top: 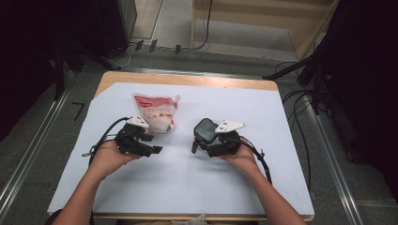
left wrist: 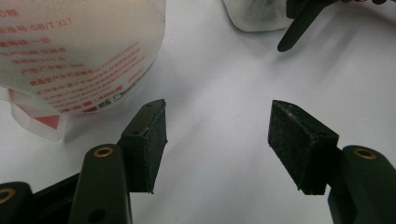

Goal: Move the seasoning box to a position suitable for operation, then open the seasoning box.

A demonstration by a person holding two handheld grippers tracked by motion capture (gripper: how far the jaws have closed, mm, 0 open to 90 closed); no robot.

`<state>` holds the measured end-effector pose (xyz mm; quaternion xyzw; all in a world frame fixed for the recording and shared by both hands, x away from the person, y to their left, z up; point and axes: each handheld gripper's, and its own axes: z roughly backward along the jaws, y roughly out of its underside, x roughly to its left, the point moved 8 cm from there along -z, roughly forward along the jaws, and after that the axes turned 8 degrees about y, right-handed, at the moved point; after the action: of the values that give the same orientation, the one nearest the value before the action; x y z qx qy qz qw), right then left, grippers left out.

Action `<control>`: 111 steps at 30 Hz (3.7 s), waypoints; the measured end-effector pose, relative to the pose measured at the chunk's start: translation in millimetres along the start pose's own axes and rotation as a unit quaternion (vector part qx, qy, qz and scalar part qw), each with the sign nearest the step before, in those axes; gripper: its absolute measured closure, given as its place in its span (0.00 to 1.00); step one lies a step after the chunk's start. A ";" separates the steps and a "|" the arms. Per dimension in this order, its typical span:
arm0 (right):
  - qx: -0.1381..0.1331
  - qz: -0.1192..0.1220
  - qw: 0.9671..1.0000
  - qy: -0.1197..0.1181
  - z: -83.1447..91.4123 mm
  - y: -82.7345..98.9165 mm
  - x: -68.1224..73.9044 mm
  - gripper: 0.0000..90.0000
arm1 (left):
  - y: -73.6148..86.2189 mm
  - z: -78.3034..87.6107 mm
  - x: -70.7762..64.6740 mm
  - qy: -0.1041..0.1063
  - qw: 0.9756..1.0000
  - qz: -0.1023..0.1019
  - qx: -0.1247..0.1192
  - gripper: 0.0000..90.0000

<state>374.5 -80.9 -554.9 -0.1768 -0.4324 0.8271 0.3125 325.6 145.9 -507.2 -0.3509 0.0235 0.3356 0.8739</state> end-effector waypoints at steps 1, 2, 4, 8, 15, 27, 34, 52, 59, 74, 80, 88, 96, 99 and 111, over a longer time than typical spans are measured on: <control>0.000 0.000 1.000 0.000 0.0 0.0 0.0 0.17 | 0.0 0.0 0.0 0.000 1.000 0.000 0.000 0.43; 0.001 0.003 1.000 0.001 0.6 0.0 -0.3 0.17 | -0.8 -0.3 0.2 0.001 1.000 -0.003 0.002 0.43; 0.008 0.007 1.000 0.001 4.0 0.1 -0.7 0.17 | -3.7 -1.5 -1.4 0.003 1.000 -0.004 -0.004 0.43; 0.018 0.001 1.000 -0.005 16.3 1.4 -2.9 0.18 | -10.5 -1.7 -12.8 0.042 0.998 -0.028 -0.025 0.49; 0.048 -0.032 0.998 -0.009 38.3 10.9 -4.4 0.19 | -25.0 -6.8 -23.1 0.054 0.997 -0.042 -0.022 0.53; 0.052 -0.035 0.998 0.015 71.7 3.2 0.7 0.49 | -55.6 -9.5 -28.7 0.048 0.997 -0.059 -0.026 0.79; 0.043 -0.072 0.996 0.040 80.6 -1.5 -21.7 0.71 | -56.5 -22.9 -31.4 0.066 0.996 -0.052 -0.020 1.00; 0.067 -0.085 0.993 0.049 60.8 -1.3 -28.2 1.00 | -60.2 -55.2 -40.8 0.070 0.995 -0.073 -0.016 1.00; 0.065 -0.095 0.992 0.056 56.9 -3.0 -30.5 1.00 | -61.2 -73.2 -42.4 0.066 0.995 -0.069 -0.003 1.00; 0.073 -0.093 0.992 0.053 48.4 -4.0 -26.1 1.00 | -60.5 -81.8 -52.1 0.087 0.994 -0.067 -0.014 1.00; 0.074 -0.082 0.992 0.053 44.1 -5.2 -22.1 1.00 | -59.7 -85.9 -61.6 0.088 0.993 -0.072 -0.014 1.00; 0.069 -0.086 0.993 0.048 40.5 -6.5 -18.3 1.00 | -59.0 -96.2 -71.7 0.092 0.993 -0.072 -0.013 1.00; 0.059 -0.099 0.993 0.040 34.7 -7.5 -15.9 1.00 | -62.9 -104.8 -74.8 0.094 0.994 -0.059 -0.022 1.00; 0.058 -0.101 0.993 0.036 34.6 -7.3 -15.2 1.00 | -63.7 -107.6 -76.2 0.098 0.993 -0.058 -0.025 1.00; 0.055 -0.093 0.993 0.037 48.7 -6.2 -15.2 1.00 | -58.6 -84.5 -78.7 0.132 0.989 -0.067 -0.015 0.81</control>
<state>360.6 -117.9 -521.9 -0.1486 -0.3887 0.8099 0.4134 316.5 16.9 -514.0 -0.4061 0.1101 0.2275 0.8782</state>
